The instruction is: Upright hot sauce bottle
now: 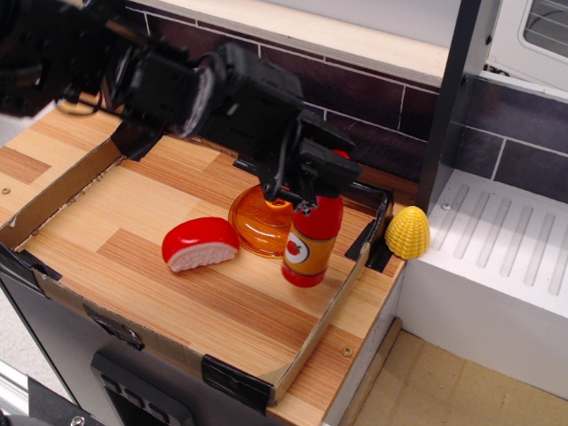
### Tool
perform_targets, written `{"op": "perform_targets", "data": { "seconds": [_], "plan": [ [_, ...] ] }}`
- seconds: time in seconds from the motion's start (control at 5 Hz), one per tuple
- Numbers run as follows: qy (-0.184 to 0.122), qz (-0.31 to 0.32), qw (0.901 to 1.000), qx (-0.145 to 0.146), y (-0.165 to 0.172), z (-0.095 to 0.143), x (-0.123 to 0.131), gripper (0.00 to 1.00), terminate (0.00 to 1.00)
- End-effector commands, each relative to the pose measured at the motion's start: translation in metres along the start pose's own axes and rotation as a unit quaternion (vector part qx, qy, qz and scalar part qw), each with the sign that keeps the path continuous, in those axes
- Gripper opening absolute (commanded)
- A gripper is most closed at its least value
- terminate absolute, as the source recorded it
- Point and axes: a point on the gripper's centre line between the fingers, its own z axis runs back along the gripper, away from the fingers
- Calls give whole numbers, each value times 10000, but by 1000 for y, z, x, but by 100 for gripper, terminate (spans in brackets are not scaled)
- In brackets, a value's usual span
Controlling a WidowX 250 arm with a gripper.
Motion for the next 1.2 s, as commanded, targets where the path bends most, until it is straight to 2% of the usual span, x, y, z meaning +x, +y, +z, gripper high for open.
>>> {"op": "perform_targets", "data": {
  "seconds": [0.0,0.2,0.4,0.6,0.8,1.0],
  "plan": [
    [-283,264,9980,508,6,3,-1,0,0],
    [-12,398,9976,559,6,-2,-5,100,0],
    [74,425,9962,763,3,-2,-7,100,0],
    [131,868,9921,897,7,5,2,100,0],
    [188,933,9904,1007,12,14,18,100,0],
    [282,1105,9890,944,19,26,25,100,0]
  ]
}}
